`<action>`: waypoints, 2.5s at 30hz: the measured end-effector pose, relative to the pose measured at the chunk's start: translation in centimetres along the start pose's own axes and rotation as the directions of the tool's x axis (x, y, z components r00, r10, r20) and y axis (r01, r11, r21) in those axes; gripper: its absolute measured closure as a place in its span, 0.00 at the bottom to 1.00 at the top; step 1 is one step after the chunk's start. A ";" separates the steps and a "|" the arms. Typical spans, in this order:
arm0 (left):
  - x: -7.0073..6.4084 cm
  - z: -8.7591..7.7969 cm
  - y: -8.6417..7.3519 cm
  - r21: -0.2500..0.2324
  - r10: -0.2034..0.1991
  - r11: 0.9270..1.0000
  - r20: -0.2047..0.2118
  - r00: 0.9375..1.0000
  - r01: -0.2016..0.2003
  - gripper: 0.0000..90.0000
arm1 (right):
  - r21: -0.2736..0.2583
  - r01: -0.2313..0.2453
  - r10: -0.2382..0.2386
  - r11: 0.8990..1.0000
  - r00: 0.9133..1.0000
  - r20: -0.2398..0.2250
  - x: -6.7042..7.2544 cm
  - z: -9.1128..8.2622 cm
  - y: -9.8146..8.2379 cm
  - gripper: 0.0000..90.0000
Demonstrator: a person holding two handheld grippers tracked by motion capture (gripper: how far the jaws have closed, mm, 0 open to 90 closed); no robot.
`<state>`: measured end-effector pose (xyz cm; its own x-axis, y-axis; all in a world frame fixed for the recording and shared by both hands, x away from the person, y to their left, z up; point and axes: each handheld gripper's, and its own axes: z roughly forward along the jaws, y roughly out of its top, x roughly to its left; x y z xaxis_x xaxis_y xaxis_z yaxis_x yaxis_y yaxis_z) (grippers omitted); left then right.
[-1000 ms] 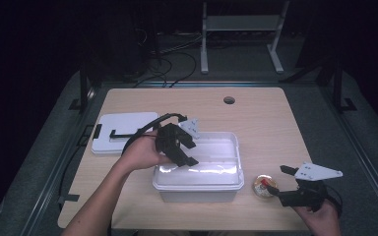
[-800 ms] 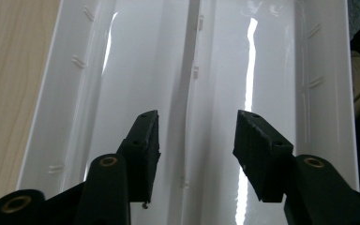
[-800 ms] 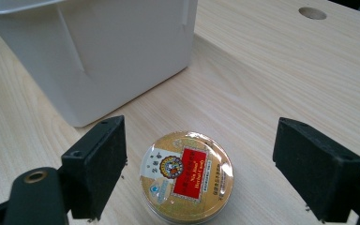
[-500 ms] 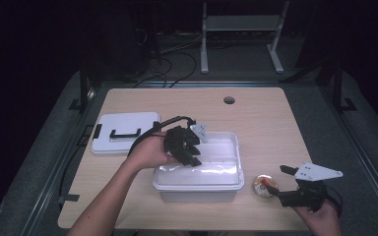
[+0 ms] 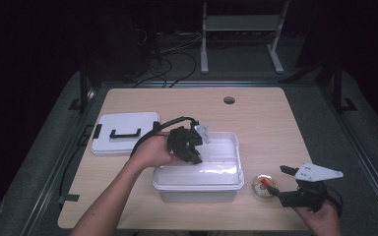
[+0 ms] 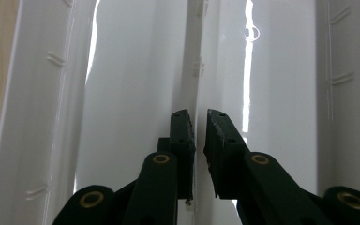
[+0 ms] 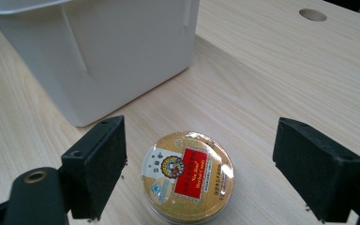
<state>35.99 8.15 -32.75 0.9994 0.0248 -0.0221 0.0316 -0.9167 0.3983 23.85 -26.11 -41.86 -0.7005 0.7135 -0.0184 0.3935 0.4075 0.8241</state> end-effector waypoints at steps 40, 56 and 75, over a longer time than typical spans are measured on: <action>-0.2 -3.8 -1.2 -0.096 -0.016 0.995 0.008 1.000 0.017 0.99 | 0.019 -0.014 0.014 1.000 1.000 0.011 -0.1 0.2 -0.2 0.19; -0.3 -5.7 -2.4 -0.128 -0.021 0.992 -0.021 1.000 0.018 1.00 | 0.024 -0.022 0.022 0.999 1.000 0.012 -0.2 0.2 -0.3 0.19; -1.7 -11.8 -8.5 -0.189 -0.108 0.978 -0.117 0.987 0.085 1.00 | 0.025 -0.024 0.023 0.999 0.999 0.024 -0.1 0.2 -0.3 0.19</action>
<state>34.19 20.62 -25.24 0.9845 0.1705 0.0419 0.1180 -0.8196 0.5607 23.94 -26.21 -42.21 -0.6767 0.7361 -0.0125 0.4247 0.4042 0.8101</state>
